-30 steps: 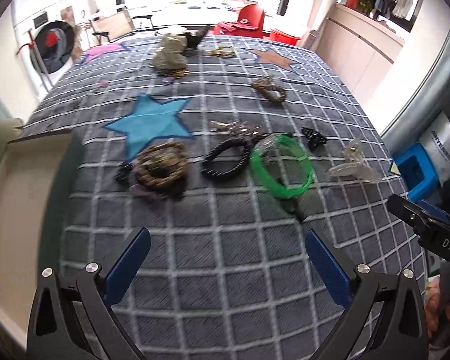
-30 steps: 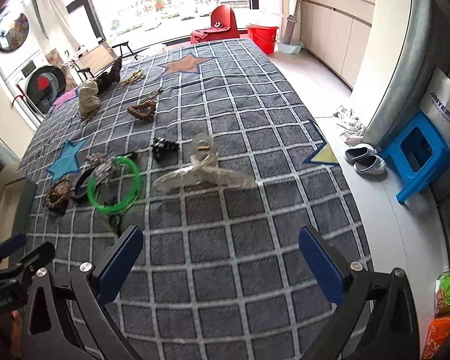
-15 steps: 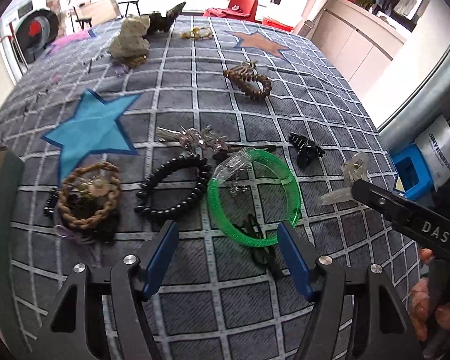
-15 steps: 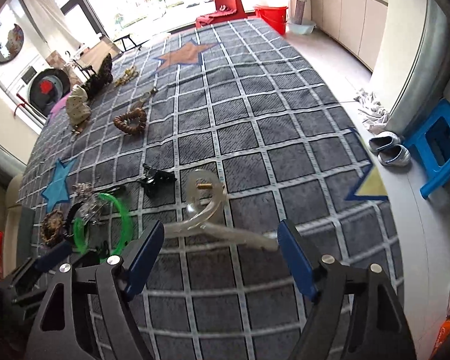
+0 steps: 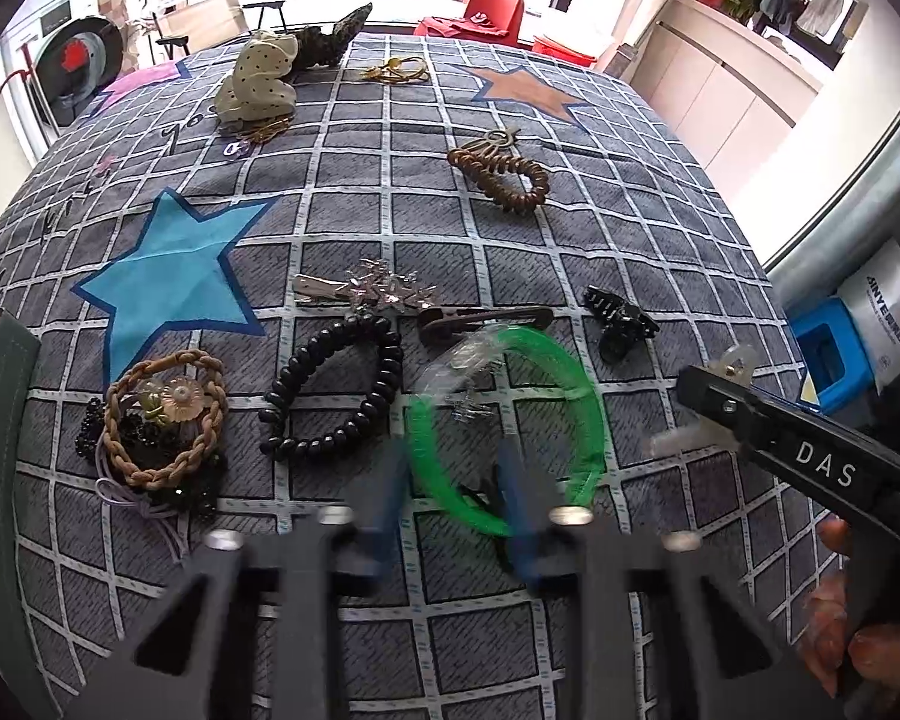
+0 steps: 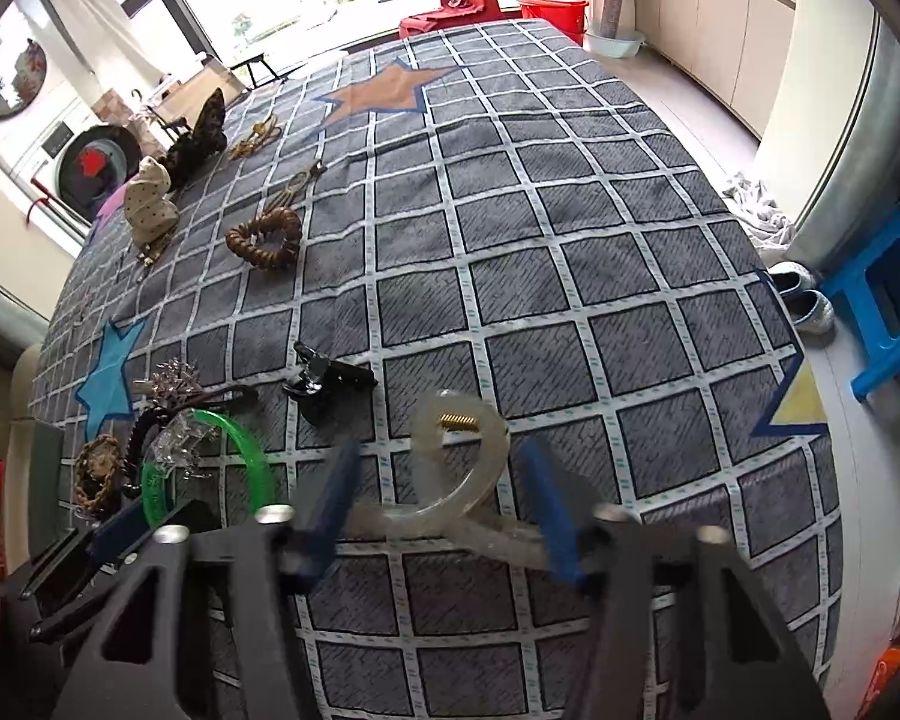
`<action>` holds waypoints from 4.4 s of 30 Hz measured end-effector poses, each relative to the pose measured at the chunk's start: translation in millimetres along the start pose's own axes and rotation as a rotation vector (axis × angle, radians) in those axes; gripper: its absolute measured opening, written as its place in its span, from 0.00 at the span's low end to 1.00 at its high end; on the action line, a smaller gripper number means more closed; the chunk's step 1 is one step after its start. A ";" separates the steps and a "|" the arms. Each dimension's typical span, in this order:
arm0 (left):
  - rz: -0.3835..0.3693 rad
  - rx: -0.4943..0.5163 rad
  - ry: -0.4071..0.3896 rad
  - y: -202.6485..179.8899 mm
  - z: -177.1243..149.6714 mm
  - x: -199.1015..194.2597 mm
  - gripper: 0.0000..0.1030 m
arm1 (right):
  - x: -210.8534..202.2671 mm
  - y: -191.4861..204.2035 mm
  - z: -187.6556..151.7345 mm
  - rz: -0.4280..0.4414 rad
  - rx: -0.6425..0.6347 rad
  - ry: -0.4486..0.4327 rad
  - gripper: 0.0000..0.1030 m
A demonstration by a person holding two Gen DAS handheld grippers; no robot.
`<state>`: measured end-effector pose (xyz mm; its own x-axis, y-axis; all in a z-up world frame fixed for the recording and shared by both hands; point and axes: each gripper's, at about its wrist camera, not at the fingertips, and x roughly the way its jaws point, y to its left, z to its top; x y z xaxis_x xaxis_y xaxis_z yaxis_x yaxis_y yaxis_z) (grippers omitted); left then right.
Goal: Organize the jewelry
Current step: 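Grasp the green bangle with the left tool while the right tool grasps the clear claw clip, then carry the bangle and clip into the white box and open both tools, then move both open tools back over the jewelry on the bedspread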
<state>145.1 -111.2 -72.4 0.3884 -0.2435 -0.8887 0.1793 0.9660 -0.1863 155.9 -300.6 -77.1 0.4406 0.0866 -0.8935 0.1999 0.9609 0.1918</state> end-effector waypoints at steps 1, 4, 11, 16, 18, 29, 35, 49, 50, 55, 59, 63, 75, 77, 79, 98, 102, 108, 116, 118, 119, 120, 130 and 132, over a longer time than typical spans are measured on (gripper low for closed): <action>-0.011 -0.008 0.003 1.4 0.1 -0.1 0.15 | -0.2 -1.7 -0.5 0.012 0.009 0.000 0.33; -0.032 -0.011 0.004 2.5 -1.2 -2.2 0.09 | -2.0 -4.5 -3.2 0.012 0.022 -0.012 0.33; -0.060 0.022 -0.020 -1.3 -10.1 -19.9 0.09 | -21.2 -6.6 -13.1 0.036 0.027 -0.038 0.33; -0.077 0.043 -0.041 0.4 -18.4 -41.1 0.09 | -39.0 -6.0 -26.2 0.059 0.032 -0.049 0.33; -0.078 0.052 -0.045 3.0 -23.9 -49.7 0.09 | -45.6 -3.8 -32.8 0.065 0.029 -0.053 0.33; -0.064 0.042 -0.094 33.2 -70.0 -103.1 0.09 | -75.3 26.2 -78.2 0.097 -0.025 -0.043 0.33; -0.050 0.033 -0.152 59.3 -92.1 -133.8 0.09 | -88.7 57.4 -97.7 0.110 -0.079 -0.042 0.33; 0.059 -0.163 -0.268 185.2 -116.8 -180.3 0.09 | -101.6 208.0 -103.5 0.191 -0.333 -0.052 0.33; 0.079 -0.179 -0.276 196.3 -117.3 -181.8 0.09 | -101.2 219.3 -103.5 0.197 -0.352 -0.053 0.33; 0.170 -0.270 -0.283 253.9 -117.7 -179.4 0.09 | -90.3 291.5 -99.0 0.253 -0.463 -0.054 0.33; 0.237 -0.328 -0.268 293.0 -114.7 -167.3 0.09 | -74.3 337.3 -96.5 0.286 -0.534 -0.049 0.33; 0.266 -0.361 -0.224 315.6 -111.4 -146.5 0.09 | -51.8 380.1 -93.2 0.289 -0.600 -0.034 0.33; 0.278 -0.366 -0.145 335.7 -103.8 -117.4 0.09 | 28.1 433.9 -79.5 0.287 -0.588 0.099 0.33; 0.285 -0.363 -0.139 335.9 -103.1 -114.8 0.09 | 39.3 437.1 -78.6 0.285 -0.580 0.121 0.33; 0.306 -0.361 -0.130 336.5 -103.3 -113.0 0.09 | 47.2 438.3 -78.3 0.280 -0.572 0.135 0.33; 0.371 -0.286 -0.140 325.3 -97.2 -119.1 0.36 | 35.9 430.7 -65.6 0.325 -0.527 0.107 0.58; 0.415 -0.256 -0.199 314.3 -98.5 -131.6 1.00 | 17.7 419.3 -60.9 0.338 -0.505 0.074 0.61; 0.407 -0.246 -0.206 301.9 -97.6 -141.5 1.00 | -3.6 387.0 -60.7 0.362 -0.444 0.054 0.65; 0.381 -0.223 -0.218 274.6 -104.0 -154.5 1.00 | -33.9 328.4 -69.3 0.406 -0.361 0.039 0.81; 0.364 -0.210 -0.218 264.8 -104.8 -157.8 1.00 | -39.4 311.8 -73.9 0.412 -0.342 0.034 0.84; 0.363 -0.201 -0.221 260.1 -104.3 -159.2 1.00 | -42.1 304.8 -76.0 0.416 -0.333 0.031 0.84; 0.365 -0.187 -0.225 253.6 -104.2 -160.6 1.00 | -44.9 297.6 -77.8 0.421 -0.326 0.028 0.84; 0.323 -0.087 -0.224 198.8 -103.4 -163.2 1.00 | -72.6 221.3 -103.6 0.441 -0.250 -0.007 1.00; 0.318 -0.068 -0.219 186.8 -103.1 -161.1 1.00 | -75.7 205.1 -108.9 0.438 -0.229 -0.016 1.00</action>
<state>22.8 117.4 -7.3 0.6000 0.0633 -0.7975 -0.0382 0.9980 0.0505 68.2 -81.4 -14.3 0.4539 0.4929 -0.7423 -0.2041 0.8684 0.4519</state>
